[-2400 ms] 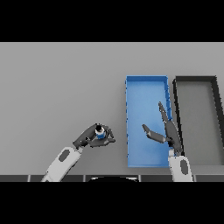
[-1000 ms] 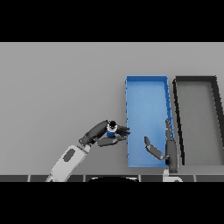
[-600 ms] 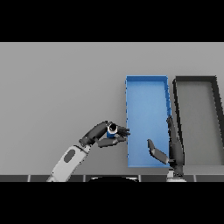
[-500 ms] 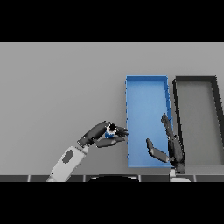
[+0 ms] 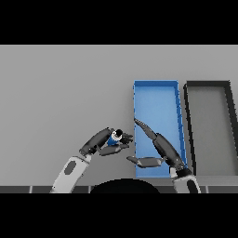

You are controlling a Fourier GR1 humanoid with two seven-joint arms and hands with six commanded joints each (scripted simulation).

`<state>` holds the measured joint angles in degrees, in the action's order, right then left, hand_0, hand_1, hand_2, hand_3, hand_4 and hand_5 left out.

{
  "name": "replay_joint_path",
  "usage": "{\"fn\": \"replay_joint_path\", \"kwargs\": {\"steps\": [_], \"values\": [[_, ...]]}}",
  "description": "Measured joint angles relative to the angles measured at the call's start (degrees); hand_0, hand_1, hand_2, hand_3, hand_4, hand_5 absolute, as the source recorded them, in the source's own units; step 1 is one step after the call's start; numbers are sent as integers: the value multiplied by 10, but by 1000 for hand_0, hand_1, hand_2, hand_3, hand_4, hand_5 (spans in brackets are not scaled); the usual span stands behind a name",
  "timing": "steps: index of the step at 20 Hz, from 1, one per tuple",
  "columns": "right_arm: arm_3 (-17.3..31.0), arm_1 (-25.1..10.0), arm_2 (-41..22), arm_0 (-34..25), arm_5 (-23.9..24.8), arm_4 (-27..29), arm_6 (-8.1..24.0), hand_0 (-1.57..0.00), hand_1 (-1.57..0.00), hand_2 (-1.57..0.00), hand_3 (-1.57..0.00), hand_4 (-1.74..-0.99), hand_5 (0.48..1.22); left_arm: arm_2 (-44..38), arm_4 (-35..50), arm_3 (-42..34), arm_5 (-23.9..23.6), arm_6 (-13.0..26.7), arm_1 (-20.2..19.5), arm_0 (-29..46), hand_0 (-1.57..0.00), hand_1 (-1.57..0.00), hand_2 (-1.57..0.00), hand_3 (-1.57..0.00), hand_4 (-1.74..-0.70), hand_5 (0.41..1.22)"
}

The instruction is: Pick up the blue pipe and place it into the blue bin.

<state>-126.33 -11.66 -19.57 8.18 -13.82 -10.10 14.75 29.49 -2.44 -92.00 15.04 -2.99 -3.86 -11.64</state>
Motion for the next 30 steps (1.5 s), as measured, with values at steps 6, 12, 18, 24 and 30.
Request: {"fn": "replay_joint_path", "kwargs": {"steps": [6,12,18,24,30], "values": [[38,32,-38,-96,-33,28,80,1,1,1,1,-1209,517,-11,-4,0,15,1,7,3,-1571,-1571,-1571,-1571,-1473,1221],[72,66,-54,-197,-49,47,103,1,1,-1,1,-1208,512,-22,11,0,47,7,19,4,-1571,-1571,-1571,-1571,-1459,1221],[118,86,-49,-265,-70,73,150,-630,-652,-657,-504,-1383,523,-36,5,12,59,3,31,6,-1571,-1571,-1528,-1139,-1596,1221],[140,110,-56,-256,-62,85,97,-1324,-1330,-1331,-1225,-1481,869,-31,-2,-1,61,5,45,21,-1571,-1571,-1560,-1331,-1703,1221],[135,119,-61,-258,-72,44,79,-1506,-1508,-1508,-1480,-1488,1129,-43,-16,5,68,-16,51,10,-1571,-1571,-1555,-1432,-1731,1221]]}}
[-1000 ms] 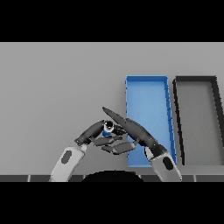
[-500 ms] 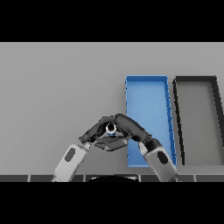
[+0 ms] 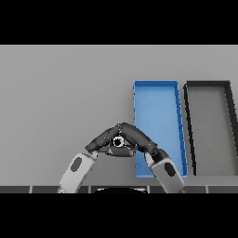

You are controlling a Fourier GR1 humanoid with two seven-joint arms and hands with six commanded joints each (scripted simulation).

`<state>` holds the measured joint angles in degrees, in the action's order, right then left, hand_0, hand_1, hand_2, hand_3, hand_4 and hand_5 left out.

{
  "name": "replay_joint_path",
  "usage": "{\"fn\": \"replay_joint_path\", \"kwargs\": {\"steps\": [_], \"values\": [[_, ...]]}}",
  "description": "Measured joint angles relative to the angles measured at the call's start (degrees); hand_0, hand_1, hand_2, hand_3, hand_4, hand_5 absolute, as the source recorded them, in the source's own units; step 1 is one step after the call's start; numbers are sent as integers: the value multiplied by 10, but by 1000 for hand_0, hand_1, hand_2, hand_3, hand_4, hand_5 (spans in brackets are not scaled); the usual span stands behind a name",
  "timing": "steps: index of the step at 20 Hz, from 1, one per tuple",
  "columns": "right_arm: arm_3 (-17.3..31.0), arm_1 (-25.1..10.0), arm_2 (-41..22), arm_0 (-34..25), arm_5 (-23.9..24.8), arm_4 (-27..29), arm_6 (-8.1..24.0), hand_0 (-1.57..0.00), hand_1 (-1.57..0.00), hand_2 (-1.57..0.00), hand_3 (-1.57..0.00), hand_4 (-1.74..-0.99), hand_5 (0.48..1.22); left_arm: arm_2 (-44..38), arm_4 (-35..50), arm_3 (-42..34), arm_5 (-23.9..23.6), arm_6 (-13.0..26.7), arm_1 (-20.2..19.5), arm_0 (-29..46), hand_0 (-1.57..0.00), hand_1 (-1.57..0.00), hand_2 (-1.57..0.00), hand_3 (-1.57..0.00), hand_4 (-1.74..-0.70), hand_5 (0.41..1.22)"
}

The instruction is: Pick up the blue pipe and place it into the blue bin.

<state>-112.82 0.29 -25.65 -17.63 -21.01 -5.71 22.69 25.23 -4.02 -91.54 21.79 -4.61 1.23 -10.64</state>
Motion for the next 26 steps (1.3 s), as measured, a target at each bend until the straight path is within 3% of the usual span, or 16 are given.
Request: {"fn": "replay_joint_path", "kwargs": {"steps": [4,5,6,8,10,11,13,16,18,23,26], "values": [[-3,34,7,31,-4,15,13,-1545,-1545,-1545,-1534,-1494,1183,-3,-7,5,1,-1,5,1,-1571,-1571,-1564,-1434,-1732,1221],[-2,42,12,30,-3,16,9,-1550,-1550,-1550,-1541,-1495,1191,-7,-4,0,2,2,4,1,-1571,-1571,-1566,-1264,-1734,1221],[-1,48,16,28,-5,17,8,-1554,-1554,-1555,-1547,-1496,1197,-7,-5,-6,1,1,2,4,-1446,-1368,-1336,-1051,-1629,1221],[-1,58,13,25,-5,0,28,-1560,-1560,-1560,-1556,-1497,1206,-1,-24,-6,1,-17,-5,13,-940,-875,-855,-672,-1406,1221],[-8,63,10,40,-6,-10,13,-1564,-1564,-1564,-1561,-1498,1211,-4,-42,-2,22,-15,-15,5,-601,-560,-547,-430,-1250,1221],[-11,61,16,42,-9,-6,9,-1565,-1566,-1566,-1563,-1498,1213,-8,-42,-5,36,-8,-16,6,-481,-448,-437,-344,-1186,1148],[-5,71,18,36,-9,-20,31,-1567,-1568,-1568,-1566,-1498,1216,-10,-48,0,46,10,-10,6,-307,-286,-279,-220,-1092,984],[-5,82,17,40,-10,-28,4,-1569,-1569,-1569,-1568,-1499,1218,-14,-45,5,47,60,-7,6,-157,-146,-143,-112,-1011,785],[-3,83,21,39,-9,-38,-14,-1570,-1570,-1570,-1569,-1499,1219,-17,-47,4,41,71,-5,2,-100,-93,-91,-71,-977,682],[-6,92,27,41,-16,-37,-31,-1571,-1571,-1571,-1570,-1497,1220,-26,-35,11,42,107,-1,6,-32,-30,-29,-23,-967,544],[-16,111,53,19,-14,-12,0,-1571,-1571,-1571,-1571,-1495,1221,-25,-42,20,34,101,0,8,-16,-15,-14,-11,-969,512]]}}
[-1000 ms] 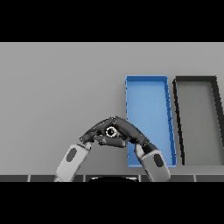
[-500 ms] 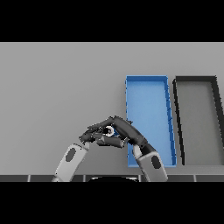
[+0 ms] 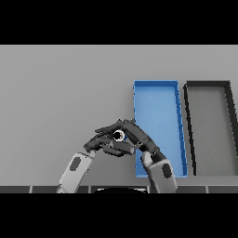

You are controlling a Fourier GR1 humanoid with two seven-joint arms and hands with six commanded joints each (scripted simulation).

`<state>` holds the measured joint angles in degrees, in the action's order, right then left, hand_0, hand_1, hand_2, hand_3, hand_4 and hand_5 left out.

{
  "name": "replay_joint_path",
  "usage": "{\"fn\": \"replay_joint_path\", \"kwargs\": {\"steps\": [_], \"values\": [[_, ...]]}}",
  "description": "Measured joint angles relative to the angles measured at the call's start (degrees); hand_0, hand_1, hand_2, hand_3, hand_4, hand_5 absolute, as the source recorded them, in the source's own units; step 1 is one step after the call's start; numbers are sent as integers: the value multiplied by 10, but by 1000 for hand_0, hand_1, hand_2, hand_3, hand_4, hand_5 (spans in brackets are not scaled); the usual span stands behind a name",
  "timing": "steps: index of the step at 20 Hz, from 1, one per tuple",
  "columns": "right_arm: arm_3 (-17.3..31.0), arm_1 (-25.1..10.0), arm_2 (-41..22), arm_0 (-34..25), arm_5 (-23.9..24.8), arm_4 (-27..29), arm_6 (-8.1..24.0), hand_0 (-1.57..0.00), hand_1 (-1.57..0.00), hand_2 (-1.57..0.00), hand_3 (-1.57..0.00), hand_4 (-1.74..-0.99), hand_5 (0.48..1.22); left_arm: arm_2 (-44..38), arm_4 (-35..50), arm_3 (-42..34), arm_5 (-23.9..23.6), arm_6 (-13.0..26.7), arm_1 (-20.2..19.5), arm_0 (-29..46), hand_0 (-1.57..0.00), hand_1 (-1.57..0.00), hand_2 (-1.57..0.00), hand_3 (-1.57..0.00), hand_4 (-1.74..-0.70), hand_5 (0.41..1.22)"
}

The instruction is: Pick up the blue pipe and place it into the blue bin.

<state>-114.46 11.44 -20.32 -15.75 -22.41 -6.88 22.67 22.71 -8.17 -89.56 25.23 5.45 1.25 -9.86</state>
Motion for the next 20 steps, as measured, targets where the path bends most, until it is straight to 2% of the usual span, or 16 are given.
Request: {"fn": "replay_joint_path", "kwargs": {"steps": [2,4,6,7,9,11,14,16,20], "values": [[-15,16,19,-25,-4,34,42,-1571,-1571,-1571,-1571,-1494,1221,0,-2,-2,-3,11,0,0,-10,-9,-9,-7,-971,493],[-30,31,55,-60,14,82,96,-1571,-1571,-1571,-1571,-1494,1221,0,-2,-1,-4,14,1,-2,-6,-5,-5,-4,-971,485],[-38,20,94,-105,26,119,118,-1571,-1571,-1571,-1571,-1496,1221,3,-6,2,-6,13,5,-2,-3,-3,-3,-2,-961,475],[-27,4,104,-125,45,140,121,-1571,-1571,-1571,-1571,-1496,1221,3,-7,0,-6,14,3,1,-3,-2,-2,-2,-956,475],[-21,-53,136,-194,108,191,116,-1571,-1571,-1571,-1571,-1497,1221,-1,-6,-6,-3,10,-7,3,-1,-1,-1,-1,-951,473],[-18,-90,193,-250,150,204,118,-1571,-1571,-1571,-1571,-1498,1221,-6,-2,-6,2,-2,-14,0,0,0,0,0,-947,468],[5,-157,242,-279,172,208,122,-1571,-1571,-1571,-1571,-1498,1221,-2,1,-20,3,-4,-15,11,0,0,0,0,-951,468],[17,-182,265,-271,176,192,123,-1571,-1571,-1571,-1571,-1498,1221,-4,2,-26,0,2,-16,14,1,1,1,1,-950,472],[36,-225,292,-200,194,190,123,-1571,-1571,-1571,-1571,-1499,1221,-1,0,-24,-2,5,-13,16,1,1,1,1,-947,470]]}}
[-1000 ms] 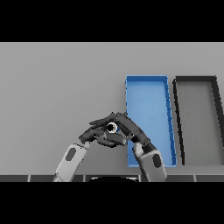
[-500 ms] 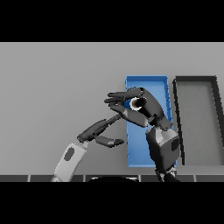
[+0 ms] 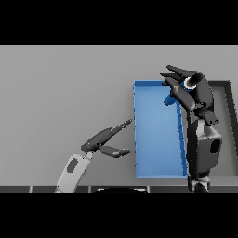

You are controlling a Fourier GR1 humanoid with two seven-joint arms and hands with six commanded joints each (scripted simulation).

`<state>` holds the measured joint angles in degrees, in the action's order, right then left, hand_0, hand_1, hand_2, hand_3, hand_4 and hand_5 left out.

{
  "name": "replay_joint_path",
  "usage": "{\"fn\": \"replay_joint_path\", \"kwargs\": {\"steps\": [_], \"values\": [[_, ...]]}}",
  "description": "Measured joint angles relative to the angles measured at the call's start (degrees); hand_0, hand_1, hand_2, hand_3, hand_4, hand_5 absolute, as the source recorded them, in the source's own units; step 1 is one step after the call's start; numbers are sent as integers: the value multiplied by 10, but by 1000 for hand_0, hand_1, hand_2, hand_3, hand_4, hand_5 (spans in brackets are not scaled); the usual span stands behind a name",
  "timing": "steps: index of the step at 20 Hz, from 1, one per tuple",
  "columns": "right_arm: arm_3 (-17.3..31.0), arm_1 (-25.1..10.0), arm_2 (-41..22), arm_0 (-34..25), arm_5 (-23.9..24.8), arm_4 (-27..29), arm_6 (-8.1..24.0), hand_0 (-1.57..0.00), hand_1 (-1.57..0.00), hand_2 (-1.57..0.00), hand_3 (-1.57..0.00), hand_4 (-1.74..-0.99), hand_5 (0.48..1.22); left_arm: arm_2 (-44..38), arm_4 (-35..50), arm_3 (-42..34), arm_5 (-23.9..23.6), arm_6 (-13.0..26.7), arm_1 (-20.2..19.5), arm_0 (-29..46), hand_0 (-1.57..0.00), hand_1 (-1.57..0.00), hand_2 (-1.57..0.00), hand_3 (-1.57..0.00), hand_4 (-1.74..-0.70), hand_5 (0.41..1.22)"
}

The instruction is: Pick up the blue pipe and place it into the blue bin.

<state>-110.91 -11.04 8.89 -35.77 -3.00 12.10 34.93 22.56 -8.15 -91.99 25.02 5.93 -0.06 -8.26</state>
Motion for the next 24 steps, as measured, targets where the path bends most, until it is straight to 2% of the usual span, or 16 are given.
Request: {"fn": "replay_joint_path", "kwargs": {"steps": [2,7,11,14,16,17,18,20,21,22,23,24], "values": [[-3,-10,-3,42,3,-9,0,-1571,-1571,-1571,-1571,-1499,1221,-3,0,-4,-1,-1,-5,-1,1,1,1,1,-943,465],[12,-52,-38,157,53,-11,0,-1571,-1571,-1571,-1571,-1500,1221,-9,-5,0,-10,-10,-6,-7,1,1,1,1,-931,460],[16,-85,-96,246,136,-5,0,-1571,-1571,-1571,-1571,-1500,1221,-7,-15,4,-14,-24,-12,-8,1,1,1,1,-928,465],[32,-133,-133,284,207,24,0,-1571,-1571,-1571,-1571,-1498,1221,-2,-20,1,-18,-23,-10,-3,1,1,1,1,-928,470],[35,-153,-176,302,253,64,0,-1571,-1571,-1571,-1571,-1497,1221,-4,-19,-4,-18,-25,-12,-7,1,1,1,1,-923,476],[34,-172,-193,308,271,79,0,-1571,-1571,-1571,-1257,-1546,1221,-3,-23,4,-20,-19,-8,-11,1,1,1,1,-923,478],[47,-193,-212,301,291,104,0,-1571,-1571,-1571,-1005,-1585,1221,-4,-23,5,-20,-16,-7,-14,1,1,1,1,-922,480],[61,-219,-248,302,326,153,0,-1571,-1571,-1571,-643,-1641,1221,-4,-26,10,-22,-25,-8,-14,1,1,1,1,-920,484],[70,-231,-268,299,345,171,0,-1571,-1571,-1571,-514,-1661,1221,0,-30,7,-25,-28,-6,-8,1,1,1,1,-919,486],[78,-248,-280,292,362,197,-1,-1571,-1571,-1571,-411,-1677,1171,-4,-27,5,-25,-25,-8,-13,1,1,1,1,-918,489],[86,-260,-299,284,380,227,0,-1571,-1571,-1518,-455,-1626,1161,0,-28,4,-22,-30,-9,-4,1,1,1,1,-920,491],[94,-277,-313,274,401,258,0,-1355,-1282,-1234,-364,-1553,1154,-3,-30,3,-24,-34,-13,-5,1,1,1,1,-919,493]]}}
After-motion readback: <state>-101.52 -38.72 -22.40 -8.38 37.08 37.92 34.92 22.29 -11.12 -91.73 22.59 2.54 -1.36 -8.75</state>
